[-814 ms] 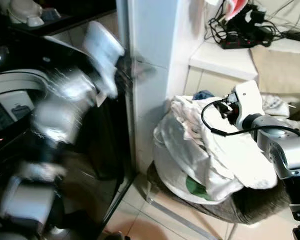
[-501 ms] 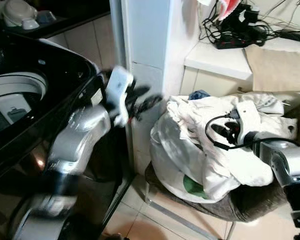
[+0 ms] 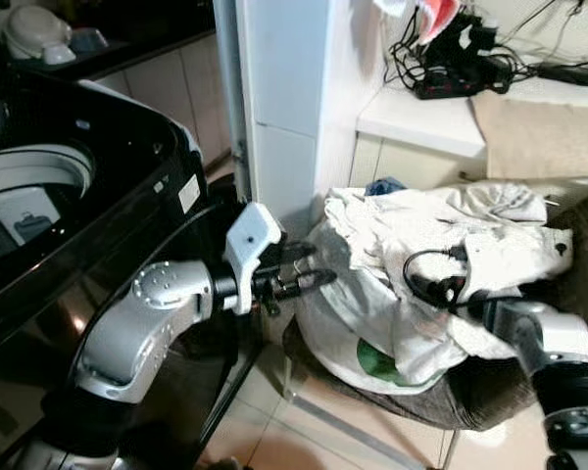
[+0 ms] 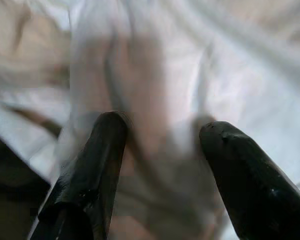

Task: Clothes washing

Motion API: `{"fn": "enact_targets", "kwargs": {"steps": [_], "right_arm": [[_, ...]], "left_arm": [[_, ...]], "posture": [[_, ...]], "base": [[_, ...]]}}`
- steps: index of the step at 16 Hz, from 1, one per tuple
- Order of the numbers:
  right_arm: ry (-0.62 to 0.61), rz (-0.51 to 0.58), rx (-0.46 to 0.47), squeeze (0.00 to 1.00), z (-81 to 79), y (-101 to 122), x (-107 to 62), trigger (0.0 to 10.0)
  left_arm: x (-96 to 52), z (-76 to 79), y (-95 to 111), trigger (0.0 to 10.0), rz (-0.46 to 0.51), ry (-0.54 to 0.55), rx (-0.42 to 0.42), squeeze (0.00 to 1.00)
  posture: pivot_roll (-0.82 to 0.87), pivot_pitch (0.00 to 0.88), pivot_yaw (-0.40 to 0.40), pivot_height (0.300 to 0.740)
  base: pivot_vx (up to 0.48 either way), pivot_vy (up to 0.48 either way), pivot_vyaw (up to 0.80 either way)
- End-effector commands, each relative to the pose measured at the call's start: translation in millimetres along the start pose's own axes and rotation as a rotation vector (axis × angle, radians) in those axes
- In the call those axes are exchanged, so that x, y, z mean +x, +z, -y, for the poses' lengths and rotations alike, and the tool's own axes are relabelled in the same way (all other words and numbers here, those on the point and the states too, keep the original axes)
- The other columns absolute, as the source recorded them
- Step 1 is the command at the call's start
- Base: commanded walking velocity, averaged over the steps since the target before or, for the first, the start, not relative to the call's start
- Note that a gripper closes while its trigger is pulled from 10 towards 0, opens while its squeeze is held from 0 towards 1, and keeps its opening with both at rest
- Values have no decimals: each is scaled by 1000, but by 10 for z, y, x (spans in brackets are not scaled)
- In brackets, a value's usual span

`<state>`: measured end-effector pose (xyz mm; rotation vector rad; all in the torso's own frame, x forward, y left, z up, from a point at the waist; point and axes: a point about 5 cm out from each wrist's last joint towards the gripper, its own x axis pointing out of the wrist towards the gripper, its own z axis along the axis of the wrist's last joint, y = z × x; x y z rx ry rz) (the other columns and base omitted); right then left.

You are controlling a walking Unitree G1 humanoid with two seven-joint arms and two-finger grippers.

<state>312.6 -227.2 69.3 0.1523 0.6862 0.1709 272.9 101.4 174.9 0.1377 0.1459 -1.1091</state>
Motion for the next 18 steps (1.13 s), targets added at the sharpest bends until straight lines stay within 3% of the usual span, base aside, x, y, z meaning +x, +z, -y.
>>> {"fn": "enact_targets", "kwargs": {"steps": [1,2,6,14,18], "right_arm": [[11,18,21,0,0,50,9,3490],[-9,0,27,0,32,-5,29,0],[-27,-15,34,0,88,-102,78,0],[-45,34,65,0,177,-74,102,0],[-45,76,73,0,180,-19,116,0]], "left_arm": [[-14,10,15,10000,-9,8,11,0],[-16,20,-3,10000,-22,6,16,0],[2,39,-12,10000,-21,17,14,0],[9,-27,10,10000,-3,84,15,0],[8,-98,14,10000,30,185,4,0]], "posture": [[-27,0,17,740],[-27,0,17,740],[-28,0,18,740],[-22,0,18,740],[-18,0,16,740]], "base": [[0,0,0],[0,0,0],[0,0,0],[0,0,0],[0,0,0]]}}
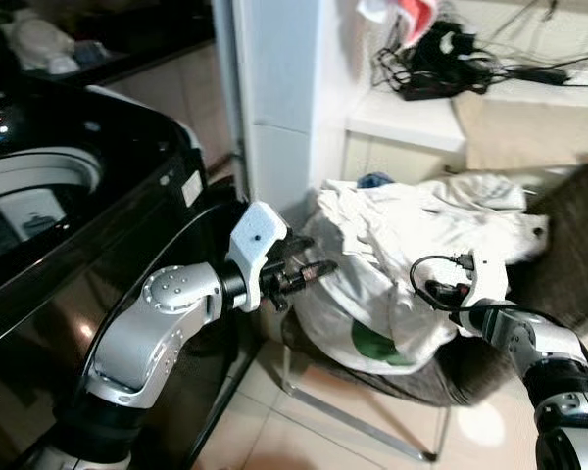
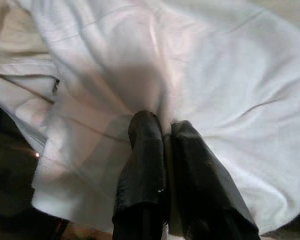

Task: Clothes washing

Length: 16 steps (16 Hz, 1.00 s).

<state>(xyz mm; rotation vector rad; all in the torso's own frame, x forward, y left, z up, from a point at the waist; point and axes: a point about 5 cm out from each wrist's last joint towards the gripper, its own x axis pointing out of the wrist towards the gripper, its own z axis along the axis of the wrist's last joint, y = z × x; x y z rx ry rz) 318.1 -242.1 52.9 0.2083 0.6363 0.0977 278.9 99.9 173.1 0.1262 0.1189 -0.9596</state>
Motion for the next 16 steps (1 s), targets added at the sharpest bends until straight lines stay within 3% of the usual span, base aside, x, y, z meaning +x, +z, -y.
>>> {"fn": "enact_targets", "kwargs": {"steps": [1,4,6,8,10,11,12,13,14,16], "right_arm": [[3,22,5,0,-9,63,10,0],[-21,81,-15,0,9,168,-11,0],[-59,200,-46,0,34,369,-65,0],[-114,392,-129,0,46,775,-245,0],[72,611,-166,0,-199,1325,-563,0],[123,642,-167,0,-261,1410,-629,0],[303,687,-205,0,-460,1592,-825,0],[434,706,-271,0,-609,1678,-981,0],[573,751,-294,0,-766,1773,-1190,0],[732,810,-282,0,-891,1854,-1427,0]], "left_arm": [[-32,-69,36,10000,13,44,16,0],[-36,-114,75,10000,48,99,9,0],[-27,-198,114,10000,76,209,29,0],[-27,-311,216,10000,129,310,27,0],[-31,-339,421,10000,240,314,80,0],[-32,-339,462,10000,264,315,99,0],[-3,-321,549,10000,303,284,108,0],[34,-295,612,10000,332,247,76,424],[85,-244,690,10000,356,202,84,1000],[137,-202,790,10000,409,168,90,1000]], "posture": [[-18,0,16,740],[-15,0,14,740],[-16,0,13,740],[-16,0,13,740],[-31,0,9,740],[-31,0,9,740],[-44,0,7,740],[-44,0,7,740],[-56,0,3,740],[-66,0,-7,740]], "base": [[0,0,0],[0,0,0],[0,0,0],[0,0,0],[0,0,0],[0,0,0],[0,0,0],[0,0,0],[0,0,0],[0,0,0]]}}
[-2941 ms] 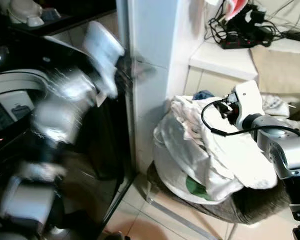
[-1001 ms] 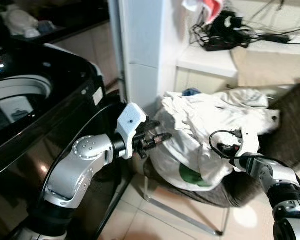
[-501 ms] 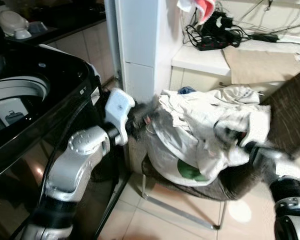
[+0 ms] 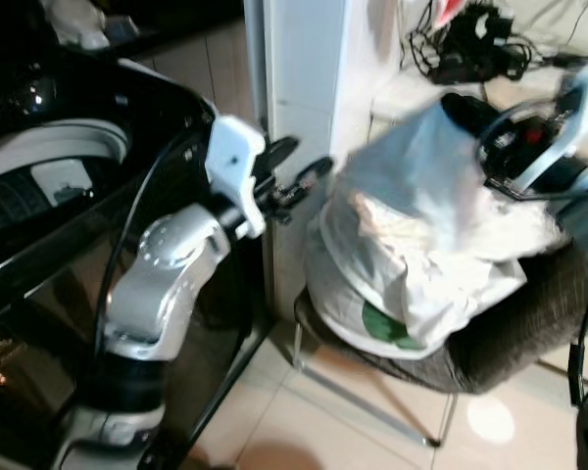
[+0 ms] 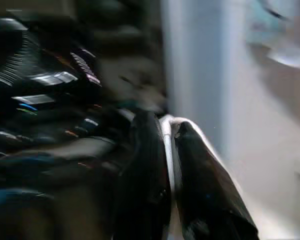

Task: Clothes washing

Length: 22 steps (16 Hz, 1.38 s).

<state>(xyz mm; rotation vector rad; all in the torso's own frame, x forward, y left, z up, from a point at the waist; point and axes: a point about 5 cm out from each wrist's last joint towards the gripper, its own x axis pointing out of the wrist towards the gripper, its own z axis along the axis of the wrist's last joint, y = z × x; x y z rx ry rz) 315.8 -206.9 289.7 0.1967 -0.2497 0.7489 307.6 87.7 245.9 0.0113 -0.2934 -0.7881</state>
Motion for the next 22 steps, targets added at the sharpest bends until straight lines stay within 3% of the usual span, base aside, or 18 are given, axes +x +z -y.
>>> {"fn": "enact_targets", "kwargs": {"steps": [1,3,6,8,10,13,15,16,17,19,20,21,22], "right_arm": [[95,78,20,0,-98,206,-8,0],[236,110,81,0,-272,285,-37,0],[323,73,110,0,-412,239,-56,0],[353,60,132,0,-453,215,-66,0],[375,56,150,0,-476,213,-93,0],[355,54,157,0,-459,210,-115,0],[359,61,164,0,-465,219,-119,0],[359,62,166,0,-465,222,-122,0],[358,61,166,0,-465,220,-123,0],[362,63,169,0,-473,221,-119,0],[361,62,168,0,-475,217,-116,0],[359,60,167,0,-474,212,-118,0],[358,60,169,0,-474,211,-118,0]], "left_arm": [[57,7,81,10000,48,-10,-4,1000],[145,58,148,10000,114,-40,-44,1000],[190,167,291,10000,220,-109,-162,1000],[193,258,360,10000,277,-186,-299,1000],[211,267,362,10000,294,-189,-354,1000],[194,424,377,10000,294,-328,-391,1000],[221,493,240,10000,197,-325,-334,800],[247,497,163,10000,148,-298,-266,443],[261,505,137,10000,138,-289,-263,224],[294,472,76,10000,97,-236,-247,0],[302,432,71,10000,100,-201,-251,0],[307,383,78,0,107,-174,-255,0],[305,369,83,0,113,-169,-260,0]], "posture": [[-66,0,-7,740],[-71,0,-19,740],[-73,0,-27,740],[-74,0,-27,740],[-75,0,-26,740],[-76,0,-22,740],[-77,0,-21,740],[-78,0,-21,740],[-78,0,-21,740],[-79,0,-20,740],[-79,0,-20,740],[-80,0,-20,740],[-80,0,-20,740]], "base": [[0,0,0],[0,0,0],[0,0,0],[0,0,0],[0,0,0],[0,0,0],[0,0,0],[0,0,0],[0,0,0],[0,0,0],[0,0,0],[0,0,0],[0,0,0]]}}
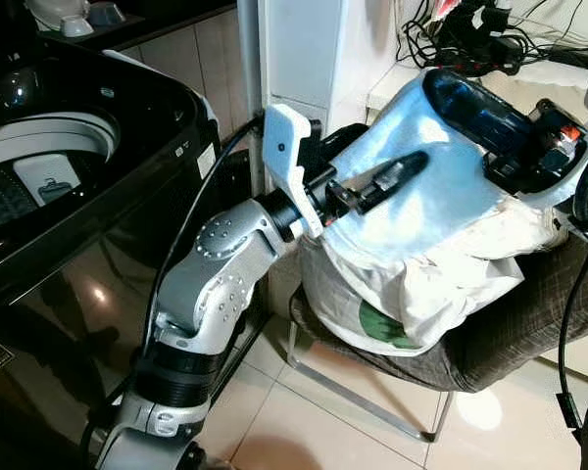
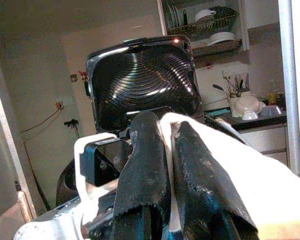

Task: Clothes washing

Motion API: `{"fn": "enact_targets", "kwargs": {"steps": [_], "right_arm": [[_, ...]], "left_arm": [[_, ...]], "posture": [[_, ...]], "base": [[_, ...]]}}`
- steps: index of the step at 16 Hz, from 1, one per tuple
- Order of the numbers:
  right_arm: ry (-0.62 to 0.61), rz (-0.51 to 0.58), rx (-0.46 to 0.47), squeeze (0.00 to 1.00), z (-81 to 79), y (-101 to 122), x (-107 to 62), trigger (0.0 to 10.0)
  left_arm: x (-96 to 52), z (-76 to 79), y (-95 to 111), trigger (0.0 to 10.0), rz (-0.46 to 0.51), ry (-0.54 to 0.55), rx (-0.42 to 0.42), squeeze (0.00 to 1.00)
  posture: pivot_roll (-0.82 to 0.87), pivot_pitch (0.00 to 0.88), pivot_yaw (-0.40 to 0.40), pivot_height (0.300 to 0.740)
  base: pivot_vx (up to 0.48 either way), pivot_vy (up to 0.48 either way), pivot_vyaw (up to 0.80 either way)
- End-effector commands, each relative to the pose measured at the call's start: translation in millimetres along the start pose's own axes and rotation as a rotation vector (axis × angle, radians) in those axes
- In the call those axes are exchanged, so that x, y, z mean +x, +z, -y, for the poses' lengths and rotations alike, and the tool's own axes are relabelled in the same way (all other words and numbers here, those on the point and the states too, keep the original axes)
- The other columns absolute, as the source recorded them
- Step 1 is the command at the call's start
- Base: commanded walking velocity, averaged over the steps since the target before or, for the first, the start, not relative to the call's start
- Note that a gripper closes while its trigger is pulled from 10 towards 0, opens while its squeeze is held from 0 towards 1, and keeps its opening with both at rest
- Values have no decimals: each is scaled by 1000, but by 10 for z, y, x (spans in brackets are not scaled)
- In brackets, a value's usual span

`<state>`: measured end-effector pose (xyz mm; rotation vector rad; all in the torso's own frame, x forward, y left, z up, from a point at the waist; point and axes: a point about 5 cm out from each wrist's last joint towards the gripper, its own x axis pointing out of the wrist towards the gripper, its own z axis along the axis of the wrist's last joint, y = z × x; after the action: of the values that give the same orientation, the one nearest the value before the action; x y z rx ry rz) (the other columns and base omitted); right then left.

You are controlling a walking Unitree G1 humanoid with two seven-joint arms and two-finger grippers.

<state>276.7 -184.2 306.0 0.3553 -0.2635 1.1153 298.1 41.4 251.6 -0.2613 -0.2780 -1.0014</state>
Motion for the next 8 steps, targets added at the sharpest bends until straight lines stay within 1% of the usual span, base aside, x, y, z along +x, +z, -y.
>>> {"fn": "enact_targets", "kwargs": {"steps": [1,3,4,6,8], "right_arm": [[11,4,-19,0,-46,47,-25,0],[8,1,-17,0,-45,32,-20,0],[6,-3,-17,0,-42,18,-9,0],[6,-6,-16,0,-41,13,-6,0],[4,-8,-15,0,-40,9,-7,0]], "left_arm": [[28,-19,63,0,22,4,14,0],[17,-22,57,0,19,9,14,0],[18,-32,39,0,9,37,0,0],[21,-66,52,0,6,78,0,0],[27,-72,67,0,2,70,31,0]], "posture": [[-79,0,-21,740],[-78,0,-21,740],[-78,0,-22,740],[-77,0,-22,740],[-77,0,-23,740]], "base": [[0,0,0],[0,0,0],[0,0,0],[0,0,0],[0,0,0]]}}
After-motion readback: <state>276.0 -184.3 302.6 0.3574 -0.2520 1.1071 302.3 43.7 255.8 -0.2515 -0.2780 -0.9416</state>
